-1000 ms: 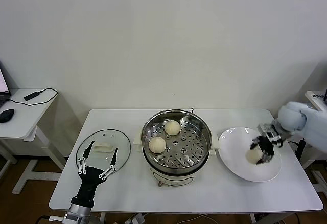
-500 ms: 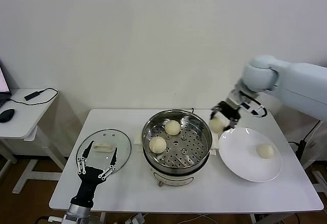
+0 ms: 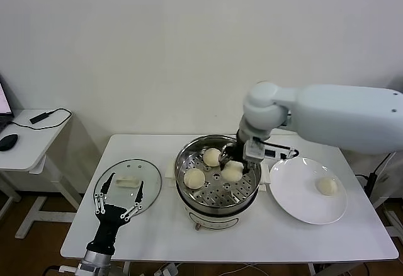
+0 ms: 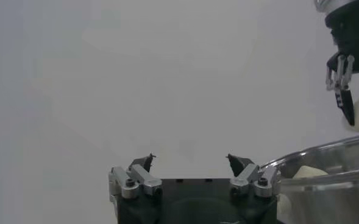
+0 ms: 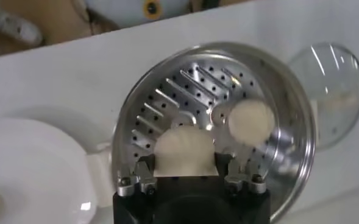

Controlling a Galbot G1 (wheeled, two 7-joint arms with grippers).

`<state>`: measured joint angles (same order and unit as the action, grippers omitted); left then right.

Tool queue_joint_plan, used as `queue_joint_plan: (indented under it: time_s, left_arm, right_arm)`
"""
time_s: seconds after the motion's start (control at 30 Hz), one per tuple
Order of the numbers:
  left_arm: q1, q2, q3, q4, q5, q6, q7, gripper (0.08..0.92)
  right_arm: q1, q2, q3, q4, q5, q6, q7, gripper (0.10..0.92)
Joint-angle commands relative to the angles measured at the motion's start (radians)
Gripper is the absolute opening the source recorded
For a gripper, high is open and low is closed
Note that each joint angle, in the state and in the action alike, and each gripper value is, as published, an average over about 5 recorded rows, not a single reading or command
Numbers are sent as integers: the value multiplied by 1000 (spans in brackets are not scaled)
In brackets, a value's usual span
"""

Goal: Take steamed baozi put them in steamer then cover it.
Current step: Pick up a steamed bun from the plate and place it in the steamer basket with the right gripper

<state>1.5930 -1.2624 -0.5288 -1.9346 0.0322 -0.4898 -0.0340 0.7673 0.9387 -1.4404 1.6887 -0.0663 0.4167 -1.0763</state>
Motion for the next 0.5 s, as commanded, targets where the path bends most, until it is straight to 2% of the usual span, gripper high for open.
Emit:
queue_joint_plan:
  time_s: [0.03,0.5]
  left_arm:
    - [-1,1,0,3,-1,0,0,823]
    - [-3,1,-2,12,-5,-4,0,823]
  right_arm:
    - [-98,75,17,19,-206,170,47,670]
    - [-159,70,29,14,-241,217,40,687]
